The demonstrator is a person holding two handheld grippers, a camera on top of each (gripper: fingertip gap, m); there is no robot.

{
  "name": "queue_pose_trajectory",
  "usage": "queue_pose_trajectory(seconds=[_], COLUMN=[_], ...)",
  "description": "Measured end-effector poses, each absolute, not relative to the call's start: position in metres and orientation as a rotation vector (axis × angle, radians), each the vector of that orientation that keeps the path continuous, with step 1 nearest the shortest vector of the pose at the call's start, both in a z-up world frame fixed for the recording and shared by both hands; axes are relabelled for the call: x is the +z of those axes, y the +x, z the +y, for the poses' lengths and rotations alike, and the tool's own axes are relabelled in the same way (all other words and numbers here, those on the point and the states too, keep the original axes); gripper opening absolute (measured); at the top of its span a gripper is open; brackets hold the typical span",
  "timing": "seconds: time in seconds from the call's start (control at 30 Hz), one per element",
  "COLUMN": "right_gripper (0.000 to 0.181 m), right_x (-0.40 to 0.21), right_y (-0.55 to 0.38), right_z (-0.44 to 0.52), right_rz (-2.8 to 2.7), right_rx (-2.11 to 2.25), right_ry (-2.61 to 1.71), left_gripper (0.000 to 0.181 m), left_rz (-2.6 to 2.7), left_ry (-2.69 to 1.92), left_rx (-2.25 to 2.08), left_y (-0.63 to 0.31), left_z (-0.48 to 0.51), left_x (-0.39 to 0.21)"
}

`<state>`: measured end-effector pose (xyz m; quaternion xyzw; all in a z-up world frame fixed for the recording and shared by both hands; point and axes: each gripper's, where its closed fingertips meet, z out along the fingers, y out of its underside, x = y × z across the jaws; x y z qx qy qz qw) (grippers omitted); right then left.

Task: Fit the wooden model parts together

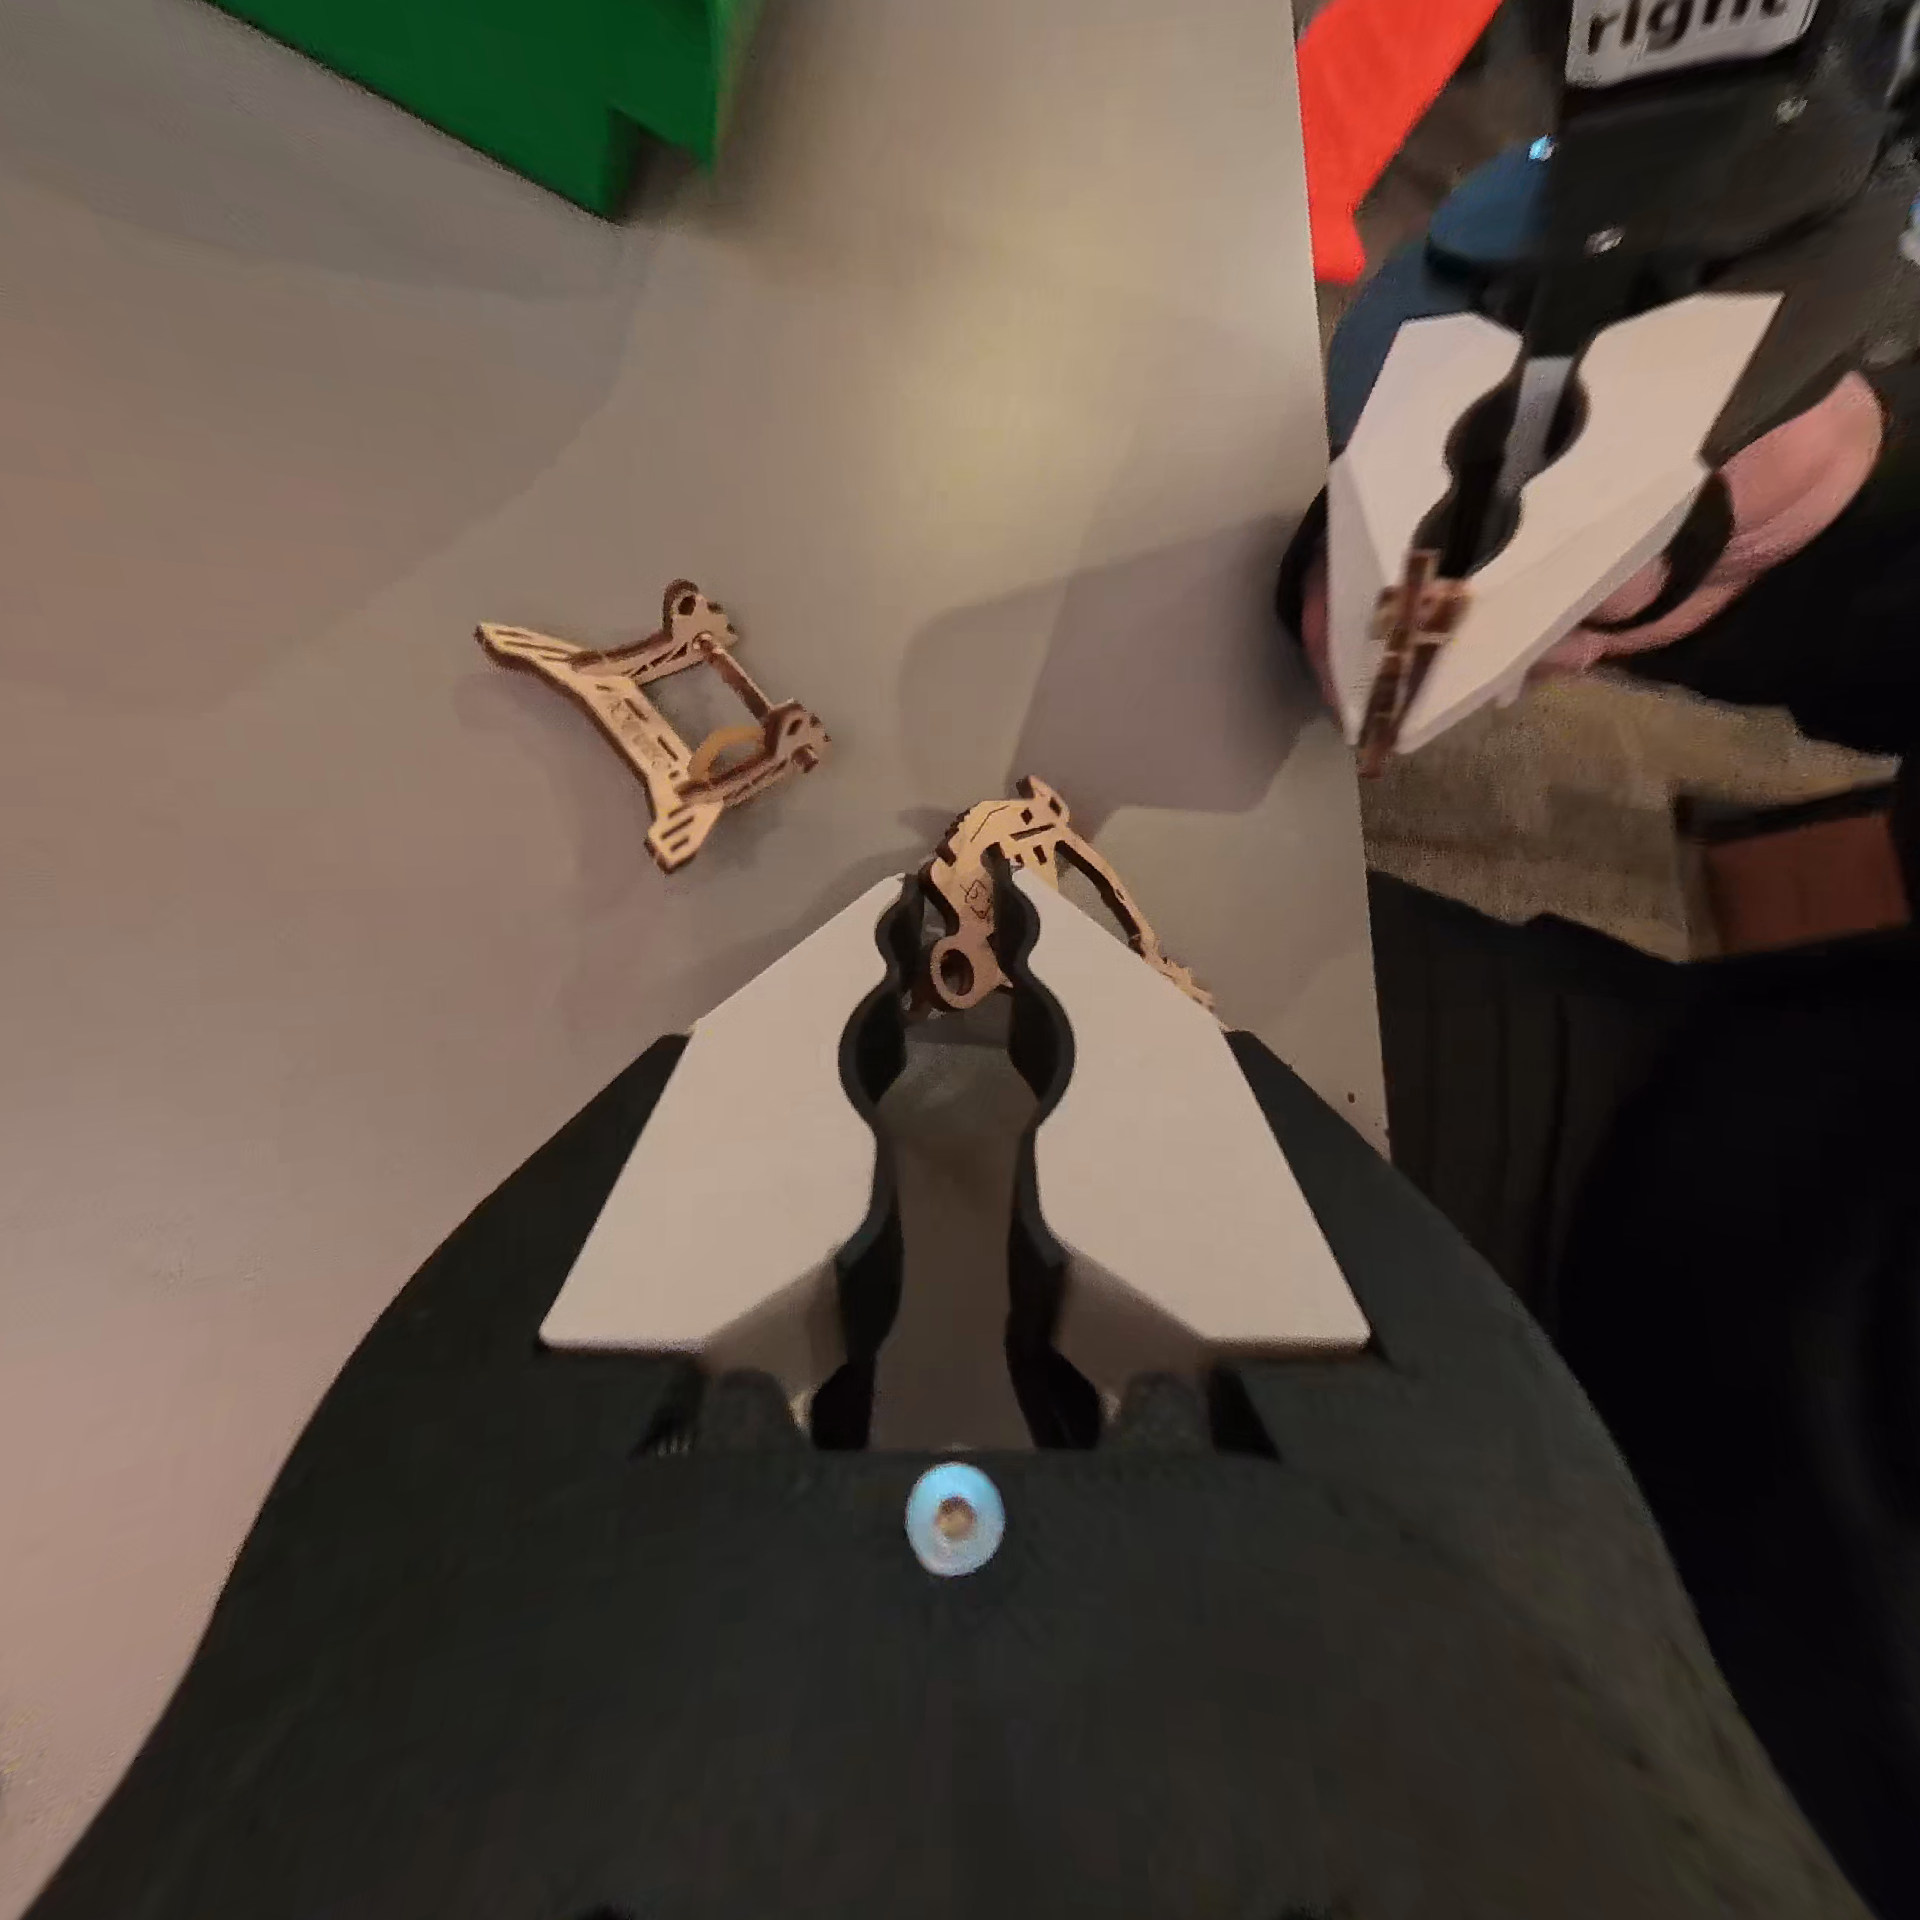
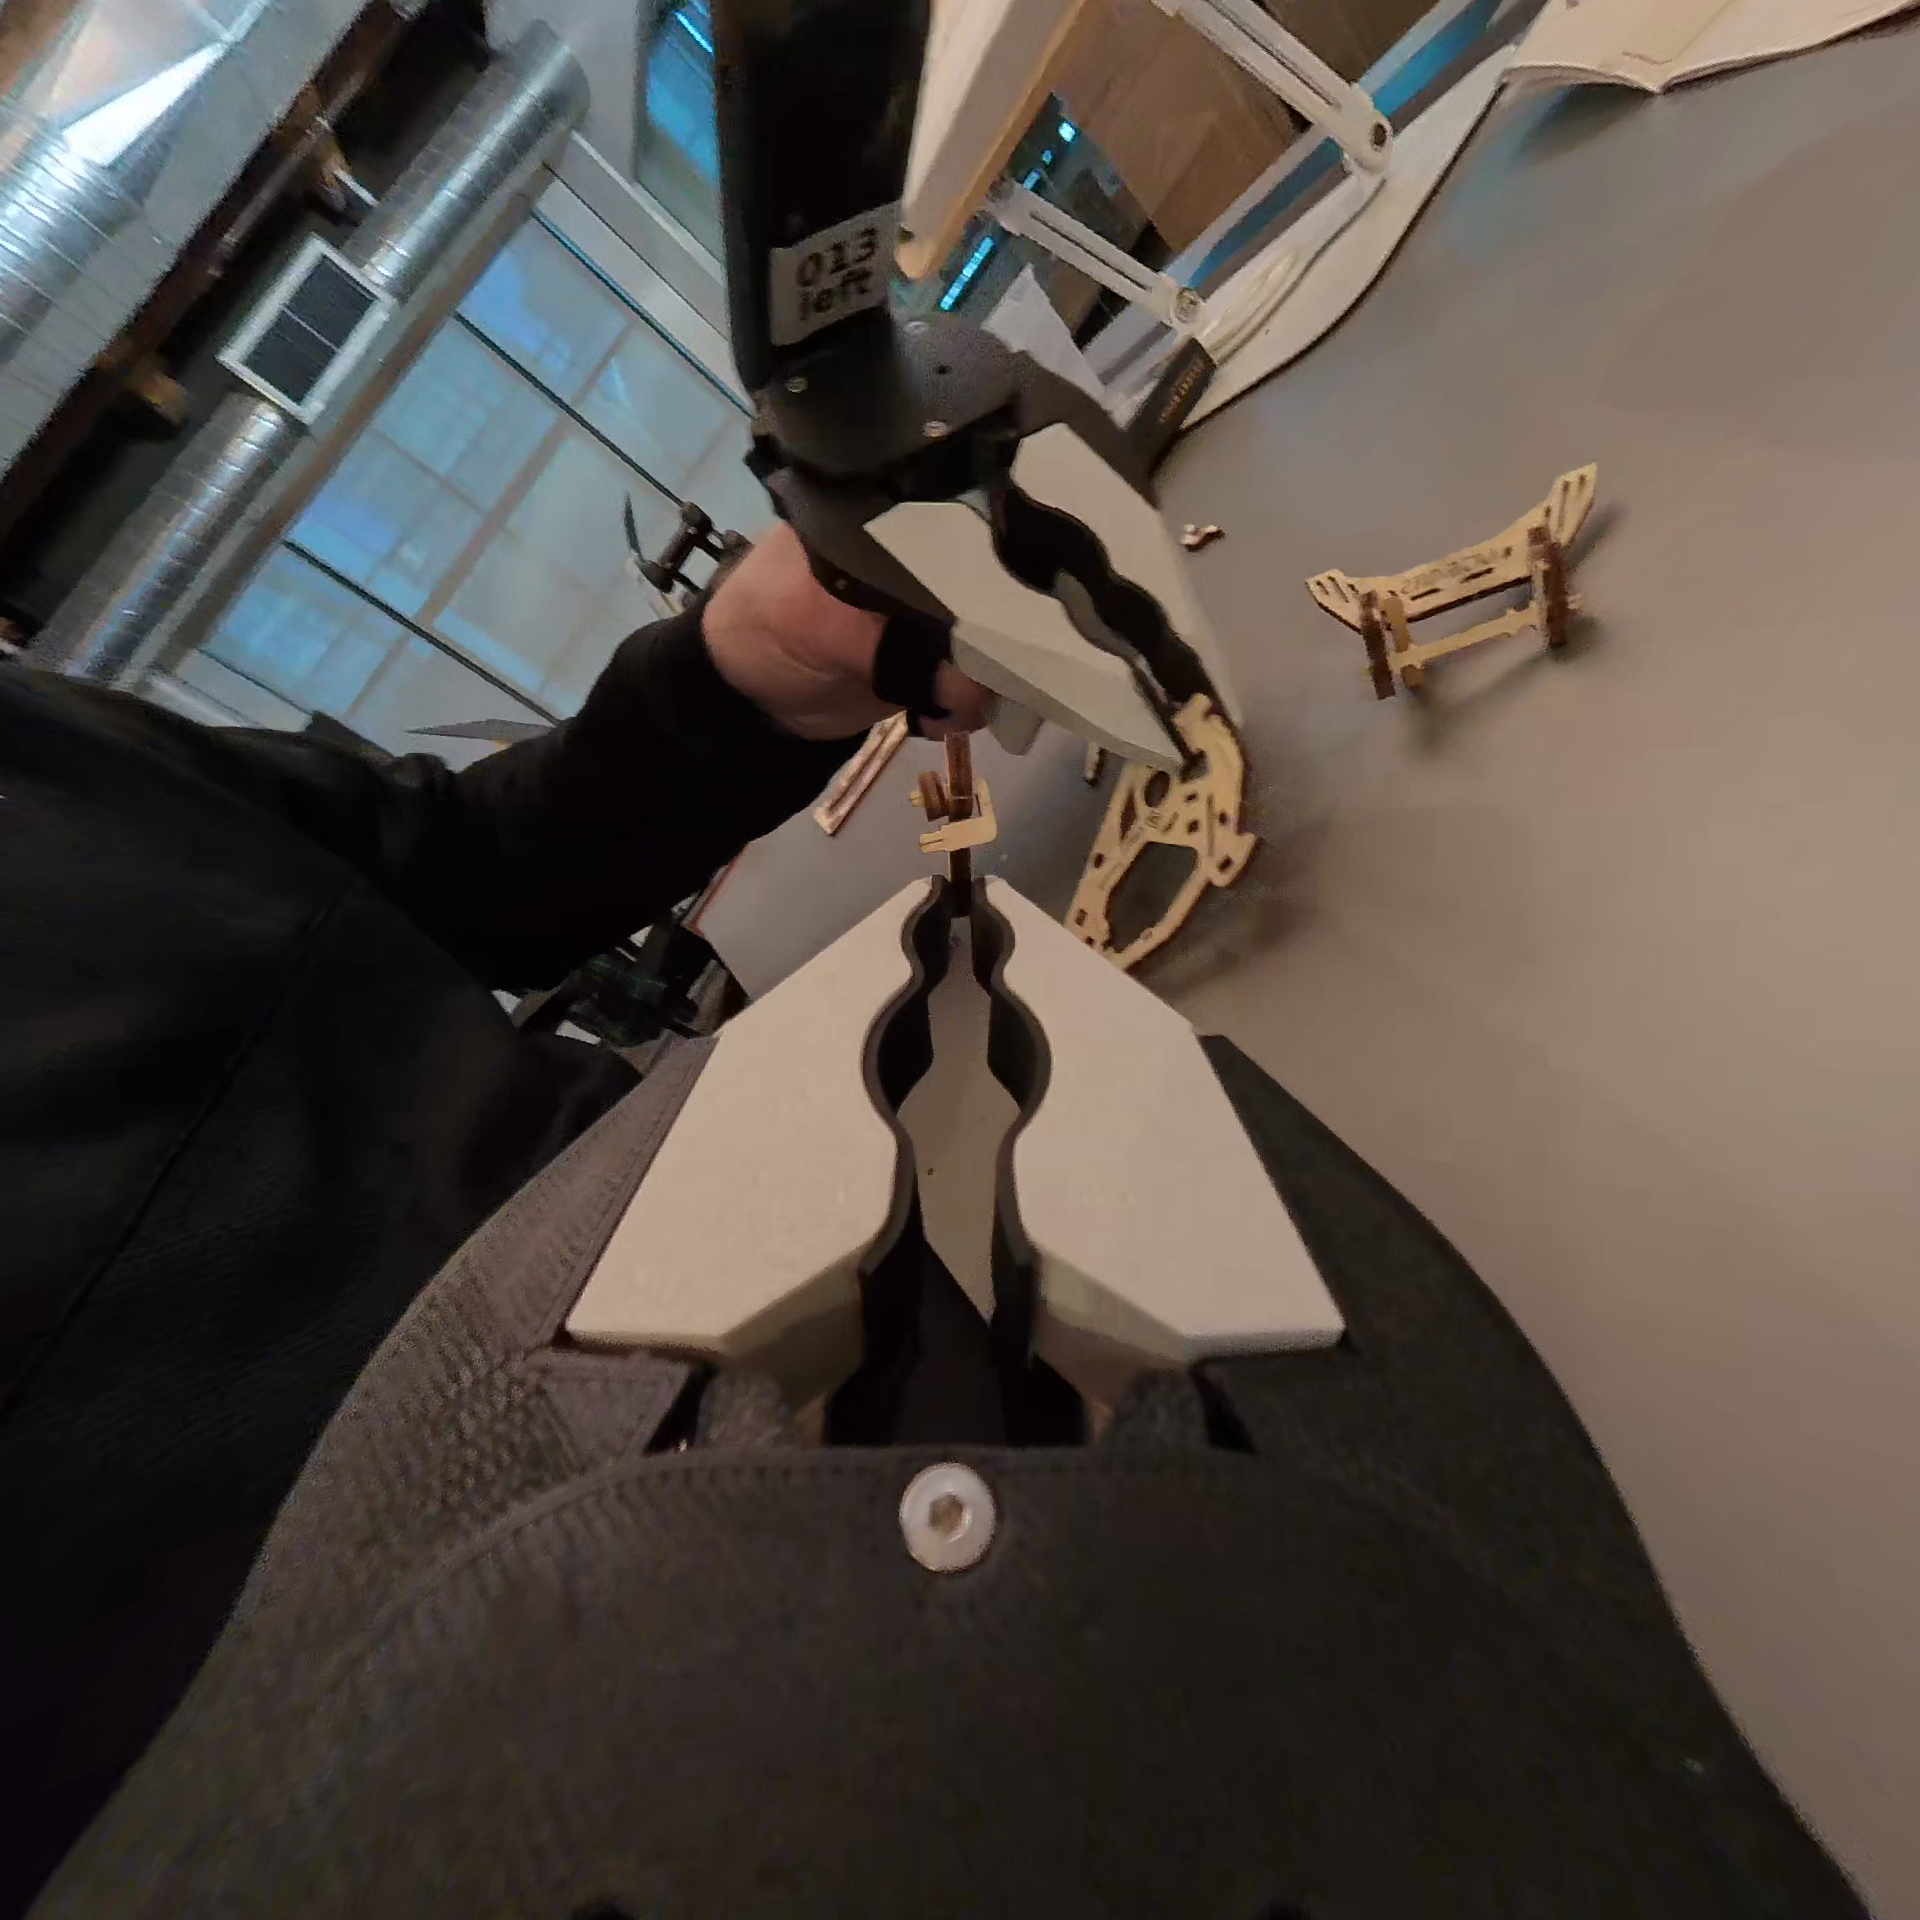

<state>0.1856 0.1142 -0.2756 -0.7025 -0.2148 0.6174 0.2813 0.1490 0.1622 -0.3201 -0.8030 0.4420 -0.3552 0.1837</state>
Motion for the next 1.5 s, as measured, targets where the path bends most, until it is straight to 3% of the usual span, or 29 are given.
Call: queue_pose_trajectory(seconds=[0.03, 0.23, 0.47, 0.83, 1.5], right_gripper=[0.0, 0.0, 0.0, 0.0, 0.0], right_x=[-0.279, -0.284, -0.272, -0.279, -0.25], right_y=[0.185, 0.166, 0.135, 0.114, 0.109], right_z=[0.116, 0.12, 0.119, 0.107, 0.096], right_rz=[-0.572, -0.589, -0.716, -1.083, -1.114], right_rx=[1.627, 1.597, 1.629, 1.557, 1.708], right_ry=[-1.905, -1.949, -1.93, -1.858, -1.63], left_gripper=[0.01, 0.003, 0.001, 0.0, 0.001], left_rz=[1.203, 0.81, 0.703, 0.717, 0.672], left_ry=[-2.253, -2.029, -1.815, -1.771, -1.712], left_rx=[-1.003, -1.106, -1.136, -1.182, -1.413], left_y=[0.147, 0.136, 0.134, 0.123, 0.128], left_z=[0.162, 0.168, 0.156, 0.13, 0.125], left_x=[-0.319, -0.283, -0.254, -0.264, -0.251])
